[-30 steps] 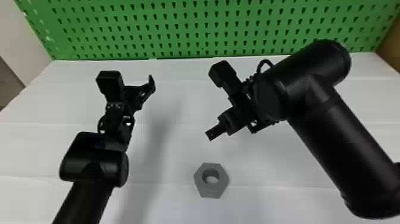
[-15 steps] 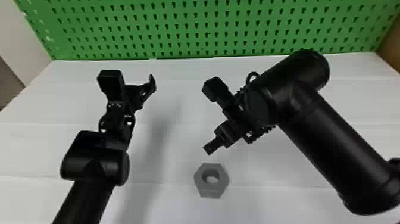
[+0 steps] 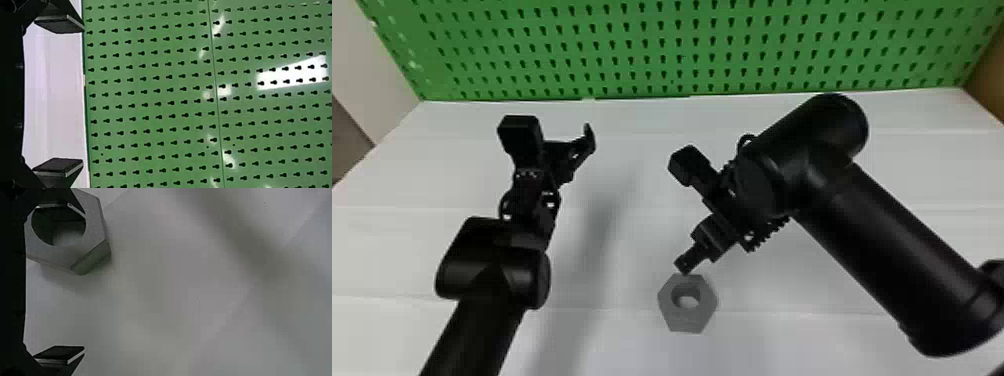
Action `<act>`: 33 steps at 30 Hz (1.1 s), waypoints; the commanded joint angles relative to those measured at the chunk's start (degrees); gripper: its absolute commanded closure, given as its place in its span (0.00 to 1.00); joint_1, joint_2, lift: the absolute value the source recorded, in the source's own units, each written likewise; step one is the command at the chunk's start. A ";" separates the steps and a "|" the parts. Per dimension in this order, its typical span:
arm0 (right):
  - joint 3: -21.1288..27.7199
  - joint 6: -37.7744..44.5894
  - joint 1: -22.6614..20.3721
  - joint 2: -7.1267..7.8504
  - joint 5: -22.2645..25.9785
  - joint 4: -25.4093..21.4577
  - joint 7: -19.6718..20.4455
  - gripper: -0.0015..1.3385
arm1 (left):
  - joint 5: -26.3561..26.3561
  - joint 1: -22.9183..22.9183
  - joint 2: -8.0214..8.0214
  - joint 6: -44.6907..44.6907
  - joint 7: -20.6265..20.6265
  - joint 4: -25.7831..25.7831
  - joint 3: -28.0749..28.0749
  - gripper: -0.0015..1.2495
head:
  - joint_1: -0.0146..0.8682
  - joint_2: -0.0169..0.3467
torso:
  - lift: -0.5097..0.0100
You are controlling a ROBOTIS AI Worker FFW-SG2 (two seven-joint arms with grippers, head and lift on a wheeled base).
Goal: Pick up the hex nut
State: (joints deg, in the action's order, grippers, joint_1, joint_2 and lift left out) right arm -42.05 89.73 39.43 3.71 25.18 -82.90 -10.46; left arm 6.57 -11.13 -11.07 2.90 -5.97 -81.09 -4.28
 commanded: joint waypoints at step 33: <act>-3.74 0.35 0.83 -0.90 2.86 9.25 0.00 0.08 | 0.55 -0.38 -0.01 0.09 0.00 0.23 -0.03 0.07 | 0.91 0.46 | 0.82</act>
State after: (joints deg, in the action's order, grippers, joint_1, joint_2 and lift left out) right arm -45.94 89.73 40.32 3.03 28.04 -74.42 -10.46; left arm 6.93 -11.52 -11.07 2.99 -5.97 -80.86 -4.34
